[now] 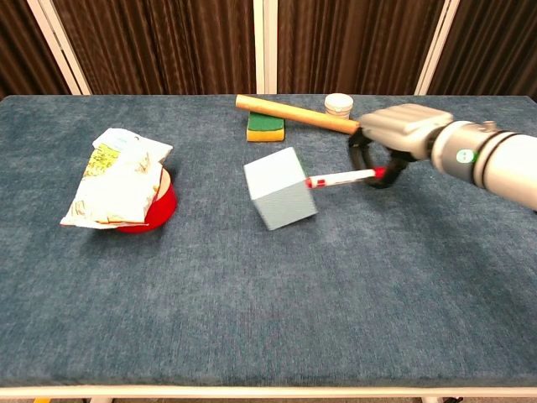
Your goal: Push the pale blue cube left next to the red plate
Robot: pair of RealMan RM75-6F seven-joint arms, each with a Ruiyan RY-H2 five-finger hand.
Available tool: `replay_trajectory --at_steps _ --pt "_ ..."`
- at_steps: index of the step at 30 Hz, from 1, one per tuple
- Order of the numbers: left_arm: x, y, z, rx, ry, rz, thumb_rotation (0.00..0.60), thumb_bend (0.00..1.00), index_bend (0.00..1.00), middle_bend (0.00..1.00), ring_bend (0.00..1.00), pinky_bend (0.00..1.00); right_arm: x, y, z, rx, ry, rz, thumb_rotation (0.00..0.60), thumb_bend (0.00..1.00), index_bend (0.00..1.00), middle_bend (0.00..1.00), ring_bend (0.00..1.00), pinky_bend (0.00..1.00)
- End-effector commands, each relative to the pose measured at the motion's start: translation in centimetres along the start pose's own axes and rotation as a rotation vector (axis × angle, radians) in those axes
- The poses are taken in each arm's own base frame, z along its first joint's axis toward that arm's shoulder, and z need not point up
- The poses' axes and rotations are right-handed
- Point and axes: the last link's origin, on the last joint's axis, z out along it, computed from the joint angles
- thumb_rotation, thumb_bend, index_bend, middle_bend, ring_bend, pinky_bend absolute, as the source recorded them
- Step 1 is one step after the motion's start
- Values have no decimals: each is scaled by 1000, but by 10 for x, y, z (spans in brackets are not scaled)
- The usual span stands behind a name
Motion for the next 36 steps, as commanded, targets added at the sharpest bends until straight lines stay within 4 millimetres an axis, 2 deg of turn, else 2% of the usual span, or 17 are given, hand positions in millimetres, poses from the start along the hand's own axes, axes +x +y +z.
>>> replay_trajectory --at_steps 1,6,16,20,24,36 --pt "0 0 1 -2 -1 0 600 154 155 143 90 127 3 -20 6 29 -4 -5 600 347 624 538 171 136" --pt "0 0 2 -4 1 0 600 154 155 143 90 127 7 -29 7 38 -7 -26 600 347 625 538 171 136" --pt "0 5 6 -27 3 -1 600 154 155 143 90 127 8 10 -24 -21 -25 -67 600 347 627 538 171 135" --pt "1 7 6 -33 5 0 600 154 155 143 90 127 8 11 -24 -27 -31 -57 600 347 627 538 171 131" --pt "2 6 4 -28 7 1 600 154 155 143 90 127 8 0 -17 -10 -36 -50 600 346 627 538 171 128" --pt "2 5 2 -20 1 3 600 154 155 143 90 127 12 -70 10 52 -29 -38 600 346 634 545 171 113"
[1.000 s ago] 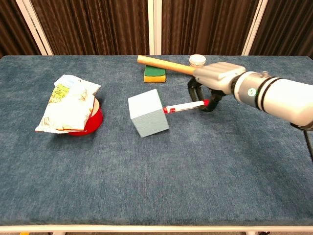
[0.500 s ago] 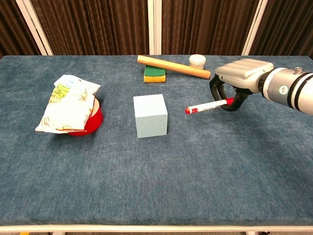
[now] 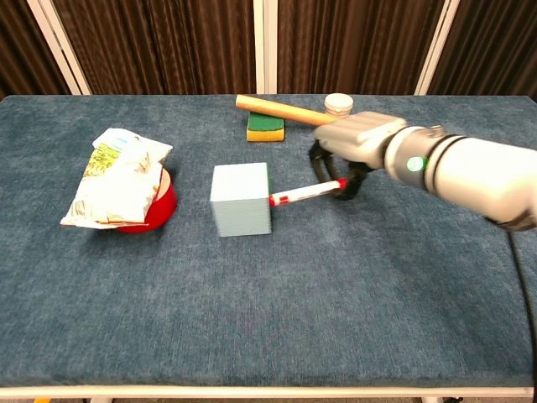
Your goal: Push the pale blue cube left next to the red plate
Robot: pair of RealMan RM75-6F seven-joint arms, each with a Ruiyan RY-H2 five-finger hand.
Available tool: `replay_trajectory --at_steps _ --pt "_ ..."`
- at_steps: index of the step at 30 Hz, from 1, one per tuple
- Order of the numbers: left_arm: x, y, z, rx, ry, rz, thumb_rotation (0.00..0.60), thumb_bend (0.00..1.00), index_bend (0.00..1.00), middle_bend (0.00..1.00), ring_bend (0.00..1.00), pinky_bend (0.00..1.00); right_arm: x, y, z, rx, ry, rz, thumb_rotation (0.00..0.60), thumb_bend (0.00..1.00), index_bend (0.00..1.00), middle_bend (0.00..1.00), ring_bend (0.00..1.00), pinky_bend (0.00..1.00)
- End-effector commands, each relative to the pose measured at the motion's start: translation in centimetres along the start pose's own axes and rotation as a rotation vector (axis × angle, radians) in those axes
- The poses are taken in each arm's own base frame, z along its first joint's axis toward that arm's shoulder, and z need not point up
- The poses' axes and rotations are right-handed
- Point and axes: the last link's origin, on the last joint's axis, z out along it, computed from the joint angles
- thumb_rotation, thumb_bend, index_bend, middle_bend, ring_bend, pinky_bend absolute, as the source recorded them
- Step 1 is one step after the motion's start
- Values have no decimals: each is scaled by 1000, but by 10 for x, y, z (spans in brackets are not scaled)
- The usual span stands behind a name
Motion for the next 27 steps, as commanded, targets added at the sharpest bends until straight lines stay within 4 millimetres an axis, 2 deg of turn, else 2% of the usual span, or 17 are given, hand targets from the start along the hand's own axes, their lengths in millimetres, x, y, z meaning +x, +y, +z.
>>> replay_trajectory --at_steps 1,7,18,21,27 --pt "0 0 0 1 0 0 600 154 155 143 90 127 6 -18 7 5 14 9 600 346 635 546 170 113" --pt "0 -1 -1 2 -1 1 600 154 155 143 90 127 13 -37 15 11 21 13 600 346 636 546 170 111" --pt "-1 -1 1 -3 -1 1 600 155 155 143 90 127 19 -45 21 -2 14 2 600 346 636 547 170 110" --pt "-1 -1 1 -4 -1 0 600 155 155 143 90 127 20 -36 17 -11 18 4 600 346 636 546 170 109" --pt "-1 0 1 -8 3 -5 600 155 155 143 90 127 19 13 0 -84 24 -5 600 344 642 546 171 108"
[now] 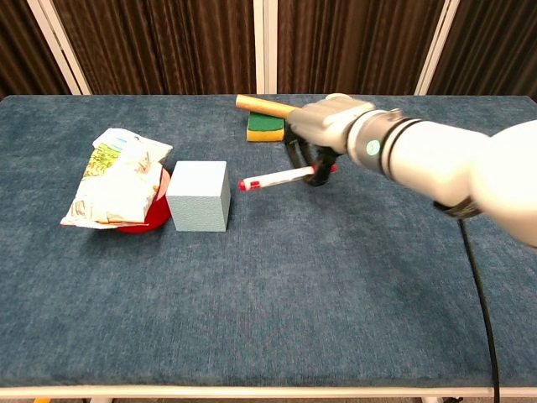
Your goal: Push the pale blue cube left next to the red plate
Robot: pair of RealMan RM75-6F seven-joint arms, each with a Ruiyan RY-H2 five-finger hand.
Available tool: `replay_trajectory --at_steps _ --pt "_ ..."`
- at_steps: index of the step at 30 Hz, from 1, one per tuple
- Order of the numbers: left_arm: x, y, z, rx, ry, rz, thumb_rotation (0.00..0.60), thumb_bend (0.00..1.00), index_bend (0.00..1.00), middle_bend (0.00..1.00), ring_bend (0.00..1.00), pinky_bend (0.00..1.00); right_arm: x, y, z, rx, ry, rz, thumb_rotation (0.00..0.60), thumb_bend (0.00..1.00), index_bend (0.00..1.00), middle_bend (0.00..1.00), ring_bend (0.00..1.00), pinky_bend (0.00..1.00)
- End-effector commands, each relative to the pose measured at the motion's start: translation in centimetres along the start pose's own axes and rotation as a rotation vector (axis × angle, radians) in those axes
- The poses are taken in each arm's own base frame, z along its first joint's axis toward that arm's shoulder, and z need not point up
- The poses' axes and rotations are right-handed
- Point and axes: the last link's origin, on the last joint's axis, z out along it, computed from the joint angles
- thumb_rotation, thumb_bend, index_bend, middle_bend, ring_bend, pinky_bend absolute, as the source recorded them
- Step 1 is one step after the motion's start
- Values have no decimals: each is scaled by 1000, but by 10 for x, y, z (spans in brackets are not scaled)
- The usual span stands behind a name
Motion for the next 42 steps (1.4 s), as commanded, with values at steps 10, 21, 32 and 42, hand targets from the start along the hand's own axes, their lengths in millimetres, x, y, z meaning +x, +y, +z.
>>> replay_trajectory --at_steps 10,21,32,42 --pt "0 2 0 -7 1 -2 600 155 155 143 90 127 -28 82 -27 -146 -66 -28 600 341 611 520 161 103" --pt "1 8 4 -29 11 -2 600 155 155 143 90 127 -34 110 -55 -174 -133 -28 600 70 108 204 0 0" --pt "-2 7 11 -15 15 -13 600 154 155 143 90 127 -3 191 -159 -281 114 112 600 138 101 214 0 0" --pt "-3 7 15 7 12 2 600 154 155 143 90 127 -29 208 -271 -324 285 194 600 170 101 168 0 0"
